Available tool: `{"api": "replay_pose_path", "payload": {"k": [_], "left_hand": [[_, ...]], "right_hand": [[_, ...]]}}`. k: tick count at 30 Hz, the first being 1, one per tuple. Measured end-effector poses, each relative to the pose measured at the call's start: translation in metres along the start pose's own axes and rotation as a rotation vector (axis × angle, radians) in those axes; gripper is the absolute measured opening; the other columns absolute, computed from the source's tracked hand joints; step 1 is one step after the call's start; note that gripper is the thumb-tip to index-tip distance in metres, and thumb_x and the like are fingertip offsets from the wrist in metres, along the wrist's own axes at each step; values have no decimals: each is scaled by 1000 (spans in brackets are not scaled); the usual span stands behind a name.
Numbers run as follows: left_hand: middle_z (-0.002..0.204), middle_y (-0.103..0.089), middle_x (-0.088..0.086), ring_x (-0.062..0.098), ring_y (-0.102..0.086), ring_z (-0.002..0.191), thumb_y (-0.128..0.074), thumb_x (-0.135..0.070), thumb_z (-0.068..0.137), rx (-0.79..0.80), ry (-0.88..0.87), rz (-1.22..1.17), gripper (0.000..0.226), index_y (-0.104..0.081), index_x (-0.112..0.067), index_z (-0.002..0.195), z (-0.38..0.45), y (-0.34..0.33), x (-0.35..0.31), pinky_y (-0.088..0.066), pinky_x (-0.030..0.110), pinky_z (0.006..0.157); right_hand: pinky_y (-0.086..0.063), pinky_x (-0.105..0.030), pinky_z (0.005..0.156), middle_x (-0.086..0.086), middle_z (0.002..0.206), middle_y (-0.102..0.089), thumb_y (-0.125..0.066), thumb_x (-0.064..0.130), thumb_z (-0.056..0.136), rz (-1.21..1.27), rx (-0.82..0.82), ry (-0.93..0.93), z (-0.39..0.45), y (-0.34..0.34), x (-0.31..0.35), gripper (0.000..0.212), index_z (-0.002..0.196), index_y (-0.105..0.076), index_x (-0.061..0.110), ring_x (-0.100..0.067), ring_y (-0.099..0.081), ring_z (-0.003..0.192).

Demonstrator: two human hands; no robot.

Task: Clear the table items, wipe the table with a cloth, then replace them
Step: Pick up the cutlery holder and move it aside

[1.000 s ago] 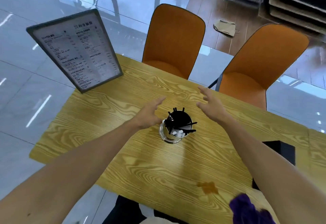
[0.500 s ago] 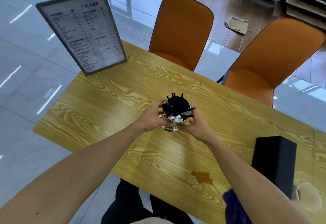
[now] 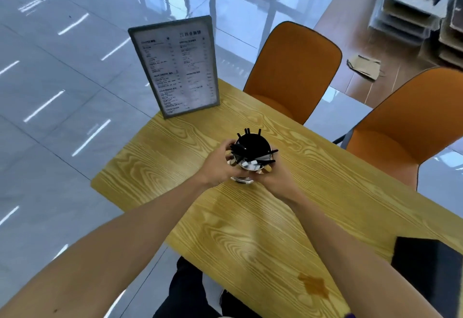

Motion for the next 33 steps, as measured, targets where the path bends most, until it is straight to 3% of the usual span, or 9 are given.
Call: {"api": "replay_pose_path", "payload": {"k": [3, 8, 14, 17, 19, 22, 26, 30, 33], "left_hand": [[133, -57, -7, 17, -61, 118, -99, -22, 57, -74, -6, -21, 96, -48, -22, 139, -2, 46, -1, -56, 31, 95], [132, -56, -5, 16, -61, 119, -99, -24, 55, -180, 25, -44, 98, -44, -22, 136, -4, 125, 13, -56, 33, 95], [126, -58, -10, 13, -62, 115, -98, -18, 56, -287, 54, -85, 95, -47, -23, 136, -8, 210, 35, -56, 32, 94], [127, -58, -7, 14, -63, 115, -98, -15, 57, -337, 66, -104, 92, -48, -20, 134, -7, 245, 45, -56, 32, 93], [127, -58, -8, 12, -64, 113, -99, -18, 57, -361, 75, -95, 91, -48, -21, 132, -5, 263, 51, -56, 33, 94], [129, -58, -8, 13, -65, 114, -100, -23, 54, -378, 91, -83, 93, -49, -22, 132, -3, 283, 59, -56, 39, 97], [129, -58, -11, 15, -65, 115, -99, -34, 47, -387, 109, -87, 99, -49, -24, 132, 2, 298, 67, -55, 44, 98], [131, -60, -10, 16, -65, 116, -98, -49, 40, -398, 121, -82, 105, -52, -26, 132, 4, 305, 72, -55, 44, 99], [132, -60, -11, 15, -64, 117, -97, -56, 39, -402, 131, -58, 107, -52, -28, 132, 6, 308, 74, -55, 43, 99]], "right_hand": [[-52, -24, 96, 4, 139, -57, -92, 24, 75, -2, 39, 5, 27, -35, 19, 83, 143, -45, 22, -9, -58, 126], [-50, -15, 89, 7, 133, -60, -93, 32, 73, -27, 111, 8, 70, -100, 48, 80, 137, -47, 22, 2, -59, 118], [-55, -33, 98, 4, 130, -63, -93, 26, 73, -45, 155, -9, 116, -179, 59, 75, 133, -49, 26, -3, -62, 117], [-54, -44, 100, 7, 130, -62, -93, 51, 65, -67, 178, -11, 136, -212, 62, 79, 128, -48, 37, -8, -61, 119], [-55, -45, 99, 9, 128, -61, -92, 56, 61, -77, 183, -8, 147, -228, 66, 77, 122, -47, 45, -9, -61, 119], [-55, -44, 98, 12, 126, -64, -94, 47, 61, -105, 186, 16, 160, -244, 75, 76, 121, -48, 51, -7, -62, 118], [-55, -44, 99, 9, 130, -63, -93, 31, 68, -123, 212, 14, 171, -258, 78, 81, 135, -48, 37, -10, -62, 121], [-54, -29, 96, 6, 132, -62, -92, 28, 71, -134, 214, 7, 175, -264, 82, 82, 139, -46, 28, -6, -62, 118], [-54, -35, 99, 6, 132, -62, -91, 34, 69, -128, 225, -11, 178, -266, 81, 84, 139, -44, 32, -8, -62, 120]]}}
Point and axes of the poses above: each hand's wrist, its own z-axis towards the middle knuckle, its own y-axis out of the back of the hand, x = y × z, the point moved 9 cm from there along z, towards the middle knuckle
